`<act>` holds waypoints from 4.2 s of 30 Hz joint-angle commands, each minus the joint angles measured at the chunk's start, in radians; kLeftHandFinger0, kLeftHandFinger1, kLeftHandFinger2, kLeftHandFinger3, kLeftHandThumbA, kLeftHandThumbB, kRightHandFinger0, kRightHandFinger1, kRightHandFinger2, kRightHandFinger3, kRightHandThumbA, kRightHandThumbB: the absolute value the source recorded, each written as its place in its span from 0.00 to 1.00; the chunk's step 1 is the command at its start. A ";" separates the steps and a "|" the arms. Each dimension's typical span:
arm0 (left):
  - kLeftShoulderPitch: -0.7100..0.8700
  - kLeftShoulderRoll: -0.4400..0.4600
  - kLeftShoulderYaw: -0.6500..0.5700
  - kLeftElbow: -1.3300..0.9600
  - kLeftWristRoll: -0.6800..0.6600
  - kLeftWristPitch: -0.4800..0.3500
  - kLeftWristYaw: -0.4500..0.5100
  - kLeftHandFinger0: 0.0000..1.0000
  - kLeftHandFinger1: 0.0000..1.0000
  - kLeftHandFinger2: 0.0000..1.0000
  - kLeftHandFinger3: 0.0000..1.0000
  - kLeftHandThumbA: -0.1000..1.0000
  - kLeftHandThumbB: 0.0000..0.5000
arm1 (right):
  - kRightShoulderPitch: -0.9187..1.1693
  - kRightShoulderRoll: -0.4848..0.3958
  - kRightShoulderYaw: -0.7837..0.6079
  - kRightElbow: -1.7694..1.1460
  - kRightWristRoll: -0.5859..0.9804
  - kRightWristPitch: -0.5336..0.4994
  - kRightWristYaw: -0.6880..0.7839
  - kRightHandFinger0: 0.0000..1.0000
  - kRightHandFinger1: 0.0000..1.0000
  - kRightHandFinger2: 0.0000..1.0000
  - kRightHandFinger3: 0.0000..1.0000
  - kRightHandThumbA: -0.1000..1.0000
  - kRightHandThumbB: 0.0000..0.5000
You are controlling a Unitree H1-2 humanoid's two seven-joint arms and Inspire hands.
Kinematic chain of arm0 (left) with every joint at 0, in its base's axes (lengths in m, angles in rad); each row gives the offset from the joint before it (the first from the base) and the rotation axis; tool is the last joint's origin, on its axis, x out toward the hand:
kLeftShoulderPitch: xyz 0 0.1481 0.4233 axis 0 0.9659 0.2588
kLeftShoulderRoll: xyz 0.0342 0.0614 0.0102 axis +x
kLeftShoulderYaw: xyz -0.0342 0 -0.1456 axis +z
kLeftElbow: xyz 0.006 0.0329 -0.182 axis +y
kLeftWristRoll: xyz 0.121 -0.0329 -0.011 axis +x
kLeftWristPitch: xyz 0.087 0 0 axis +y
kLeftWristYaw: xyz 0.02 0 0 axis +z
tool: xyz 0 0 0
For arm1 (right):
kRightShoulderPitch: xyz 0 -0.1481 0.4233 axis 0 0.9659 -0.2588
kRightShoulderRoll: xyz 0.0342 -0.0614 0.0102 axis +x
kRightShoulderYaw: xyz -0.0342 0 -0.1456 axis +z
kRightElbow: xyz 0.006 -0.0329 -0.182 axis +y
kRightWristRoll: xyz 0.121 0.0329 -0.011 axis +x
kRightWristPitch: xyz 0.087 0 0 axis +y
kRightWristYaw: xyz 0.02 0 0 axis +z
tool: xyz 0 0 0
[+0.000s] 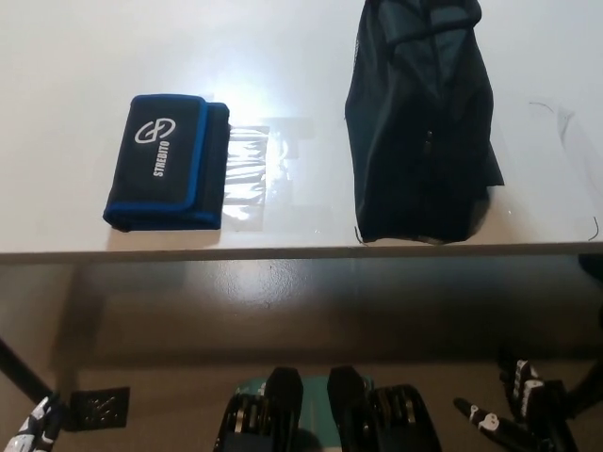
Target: Use both hands to pick up the lunch bag on the right hand side and smoothly move it near the note book on the left hand side
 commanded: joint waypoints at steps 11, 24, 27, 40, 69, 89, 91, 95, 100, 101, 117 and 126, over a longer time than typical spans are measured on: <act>0.049 0.031 -0.011 -0.354 -0.013 -0.037 -0.074 1.00 1.00 1.00 1.00 1.00 0.78 | 0.079 0.029 -0.072 -0.365 -0.050 -0.154 -0.085 0.97 1.00 1.00 1.00 0.93 0.31; -0.090 -0.079 0.027 -0.567 -0.034 -0.064 -0.033 0.92 0.96 0.96 0.86 1.00 0.42 | 0.024 0.056 -0.135 -0.511 -0.035 -0.136 -0.099 1.00 1.00 1.00 1.00 1.00 0.41; -0.148 -0.096 0.015 -0.559 0.007 -0.053 -0.036 1.00 1.00 1.00 0.86 1.00 0.48 | -0.011 0.042 -0.132 -0.512 -0.033 -0.095 -0.086 1.00 1.00 1.00 1.00 1.00 0.45; -0.435 -0.135 -0.090 -0.493 0.001 0.148 -0.116 1.00 1.00 1.00 1.00 1.00 0.71 | -0.205 0.003 -0.118 -0.441 0.071 0.025 -0.048 1.00 1.00 1.00 1.00 1.00 0.78; -0.911 -0.330 -0.106 -0.043 -0.149 0.493 -0.170 1.00 1.00 1.00 1.00 1.00 0.77 | -0.457 0.015 -0.135 -0.079 0.232 0.071 0.014 1.00 1.00 1.00 1.00 1.00 0.58; -1.136 -0.435 0.010 0.428 -0.216 0.444 -0.125 1.00 1.00 1.00 1.00 1.00 0.83 | -0.578 0.047 -0.149 0.034 0.293 0.072 0.027 1.00 1.00 1.00 1.00 1.00 0.64; -1.144 -0.441 0.011 0.457 -0.212 0.422 -0.118 1.00 1.00 1.00 1.00 1.00 0.81 | -0.588 0.050 -0.149 0.042 0.296 0.071 0.029 1.00 1.00 1.00 1.00 1.00 0.64; -1.172 -0.449 -0.003 0.546 -0.199 0.366 -0.122 1.00 1.00 1.00 1.00 1.00 0.79 | -0.622 0.074 -0.154 0.076 0.331 0.069 0.046 1.00 1.00 1.00 1.00 1.00 0.66; -1.179 -0.464 -0.016 0.593 -0.185 0.337 -0.118 1.00 1.00 1.00 1.00 1.00 0.79 | -0.658 0.101 -0.152 0.123 0.371 0.081 0.076 1.00 1.00 1.00 1.00 1.00 0.64; -1.181 -0.467 -0.021 0.604 -0.179 0.326 -0.115 1.00 1.00 1.00 1.00 1.00 0.81 | -0.665 0.106 -0.151 0.135 0.381 0.083 0.085 1.00 1.00 1.00 1.00 1.00 0.65; -1.139 -0.467 -0.055 0.527 -0.166 0.294 -0.120 1.00 1.00 1.00 1.00 1.00 0.82 | -0.753 0.209 -0.136 0.273 0.458 0.102 0.170 1.00 1.00 1.00 1.00 1.00 0.78; -1.062 -0.467 -0.053 0.415 -0.159 0.293 -0.081 1.00 1.00 1.00 1.00 1.00 0.83 | -0.775 0.259 -0.126 0.312 0.479 0.093 0.199 1.00 1.00 1.00 1.00 1.00 0.74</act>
